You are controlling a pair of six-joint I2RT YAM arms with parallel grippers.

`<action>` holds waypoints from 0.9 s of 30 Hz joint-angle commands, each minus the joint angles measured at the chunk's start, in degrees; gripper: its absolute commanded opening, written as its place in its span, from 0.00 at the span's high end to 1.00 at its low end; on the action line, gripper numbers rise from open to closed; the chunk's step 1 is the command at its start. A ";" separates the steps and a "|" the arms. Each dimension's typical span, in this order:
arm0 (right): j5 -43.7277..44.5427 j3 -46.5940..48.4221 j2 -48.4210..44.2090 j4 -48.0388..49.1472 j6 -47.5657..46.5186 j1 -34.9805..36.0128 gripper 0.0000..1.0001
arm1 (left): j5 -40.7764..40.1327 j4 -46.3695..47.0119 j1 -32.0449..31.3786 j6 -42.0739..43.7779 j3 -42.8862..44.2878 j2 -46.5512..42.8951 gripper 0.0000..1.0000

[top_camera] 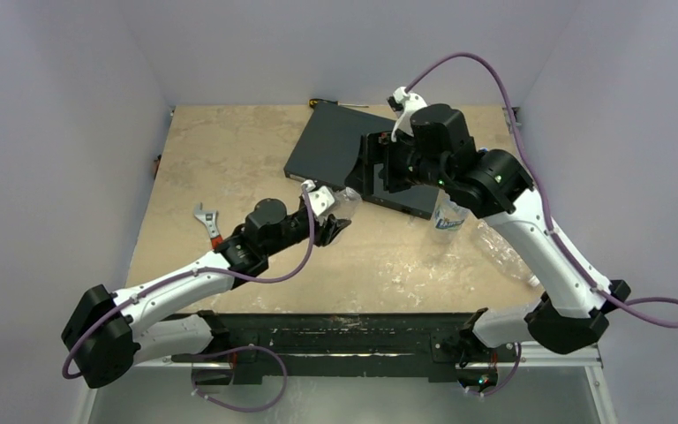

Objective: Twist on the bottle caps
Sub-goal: Screw the bottle cap onto the plastic bottle.

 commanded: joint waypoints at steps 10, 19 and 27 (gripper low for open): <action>-20.30 -6.41 -7.26 -0.90 -23.58 0.10 0.36 | 34.39 -9.09 2.24 -4.40 0.10 -6.28 1.00; -30.16 -9.03 -9.43 -1.87 -25.40 0.18 0.37 | 40.55 -11.73 2.46 -4.95 0.06 -7.21 1.00; -30.57 -11.99 -10.05 -2.96 -25.05 0.47 0.40 | 42.21 -11.54 2.77 -4.79 0.46 -7.00 1.00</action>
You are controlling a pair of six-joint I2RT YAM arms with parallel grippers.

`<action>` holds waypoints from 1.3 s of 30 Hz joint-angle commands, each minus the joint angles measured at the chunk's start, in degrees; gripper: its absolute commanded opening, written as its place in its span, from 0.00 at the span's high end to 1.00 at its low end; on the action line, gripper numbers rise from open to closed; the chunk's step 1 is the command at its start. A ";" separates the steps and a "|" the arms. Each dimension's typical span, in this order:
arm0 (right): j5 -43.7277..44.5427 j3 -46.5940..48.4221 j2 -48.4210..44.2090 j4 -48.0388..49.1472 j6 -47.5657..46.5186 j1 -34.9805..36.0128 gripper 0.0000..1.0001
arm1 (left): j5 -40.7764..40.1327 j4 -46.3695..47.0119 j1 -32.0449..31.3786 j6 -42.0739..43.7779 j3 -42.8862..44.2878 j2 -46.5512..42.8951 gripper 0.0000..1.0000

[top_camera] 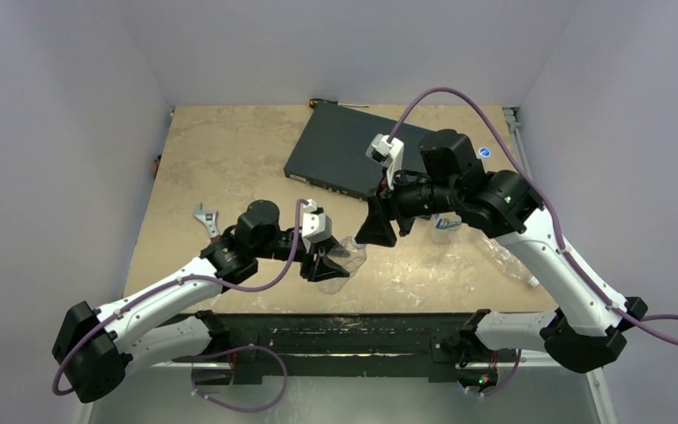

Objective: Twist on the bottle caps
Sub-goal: Screw the bottle cap onto the plastic bottle.

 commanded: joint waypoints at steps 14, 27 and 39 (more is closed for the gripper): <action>-1.16 -1.62 0.25 -1.09 -0.80 0.85 0.51 | 3.23 1.75 0.96 -0.31 0.93 -0.31 1.00; 0.06 -2.08 0.97 -1.28 -0.35 1.22 0.63 | 2.51 1.68 1.21 -0.33 1.58 0.18 1.00; 6.58 -2.13 3.78 -0.19 9.32 1.21 0.78 | -15.35 5.25 1.30 3.31 5.58 1.27 1.00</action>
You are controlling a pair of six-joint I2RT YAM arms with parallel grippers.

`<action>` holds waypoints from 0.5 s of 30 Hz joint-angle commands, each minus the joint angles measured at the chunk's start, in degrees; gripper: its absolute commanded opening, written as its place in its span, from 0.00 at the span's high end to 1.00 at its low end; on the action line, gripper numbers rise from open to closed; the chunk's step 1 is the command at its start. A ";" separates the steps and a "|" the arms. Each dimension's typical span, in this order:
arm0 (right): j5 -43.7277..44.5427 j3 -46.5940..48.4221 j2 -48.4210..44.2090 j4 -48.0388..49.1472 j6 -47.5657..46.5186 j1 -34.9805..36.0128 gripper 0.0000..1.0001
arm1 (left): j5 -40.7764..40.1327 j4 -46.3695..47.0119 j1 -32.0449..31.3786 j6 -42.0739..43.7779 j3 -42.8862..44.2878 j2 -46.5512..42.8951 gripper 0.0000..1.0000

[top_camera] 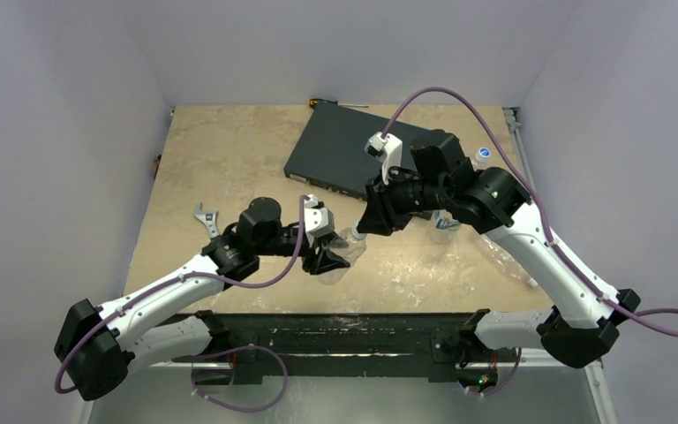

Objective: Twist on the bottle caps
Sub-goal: Screw the bottle cap onto the plastic bottle.

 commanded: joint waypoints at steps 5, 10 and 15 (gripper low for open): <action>5.32 0.83 6.51 1.85 14.83 0.58 0.80 | -25.44 11.56 0.47 5.33 6.44 2.56 1.00; 10.56 3.06 11.70 2.52 21.71 0.53 0.82 | -37.33 20.00 0.44 7.57 6.87 5.96 1.00; 12.75 4.00 16.86 4.98 27.37 0.49 0.83 | -46.81 27.21 0.17 8.56 7.14 9.98 1.00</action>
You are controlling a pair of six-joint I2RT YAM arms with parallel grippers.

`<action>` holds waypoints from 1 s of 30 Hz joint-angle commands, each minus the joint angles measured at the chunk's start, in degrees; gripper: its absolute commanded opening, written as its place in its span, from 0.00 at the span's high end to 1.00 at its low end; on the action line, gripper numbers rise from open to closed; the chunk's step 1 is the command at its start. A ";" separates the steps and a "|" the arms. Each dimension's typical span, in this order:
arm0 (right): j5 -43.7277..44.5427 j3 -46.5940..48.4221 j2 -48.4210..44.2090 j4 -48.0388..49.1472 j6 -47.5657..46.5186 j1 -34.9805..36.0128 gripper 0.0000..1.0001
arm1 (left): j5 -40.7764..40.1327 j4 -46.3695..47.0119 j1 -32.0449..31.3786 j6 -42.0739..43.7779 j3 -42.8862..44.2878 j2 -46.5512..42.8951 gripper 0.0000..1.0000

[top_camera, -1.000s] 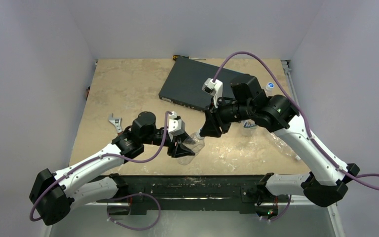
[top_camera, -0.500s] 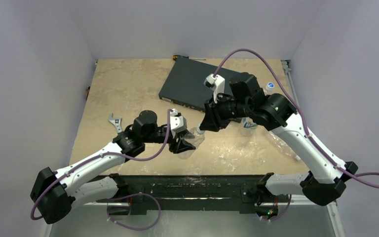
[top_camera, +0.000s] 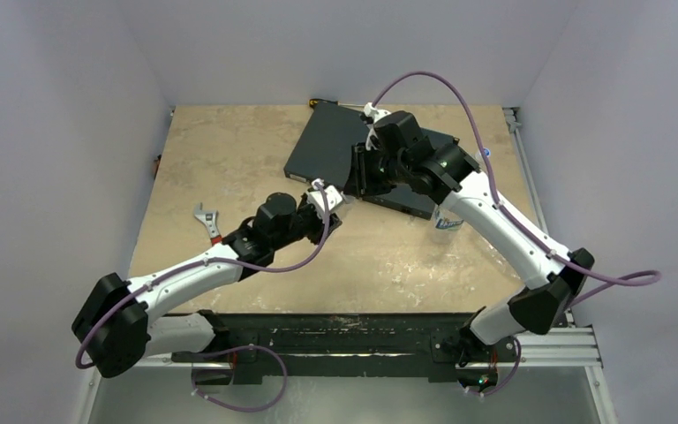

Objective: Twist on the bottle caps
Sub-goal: Screw the bottle cap onto the plastic bottle.

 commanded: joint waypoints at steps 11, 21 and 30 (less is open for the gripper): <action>0.83 5.83 9.95 0.35 15.47 2.63 0.64 | -21.10 26.67 -0.09 1.19 4.48 3.65 1.00; 5.50 8.87 2.44 3.02 15.47 2.28 0.17 | -19.65 19.41 -0.01 -2.90 2.20 1.18 1.00; 8.38 0.61 -9.19 11.59 6.60 2.27 0.02 | -4.14 8.17 0.17 -8.68 5.27 1.43 1.00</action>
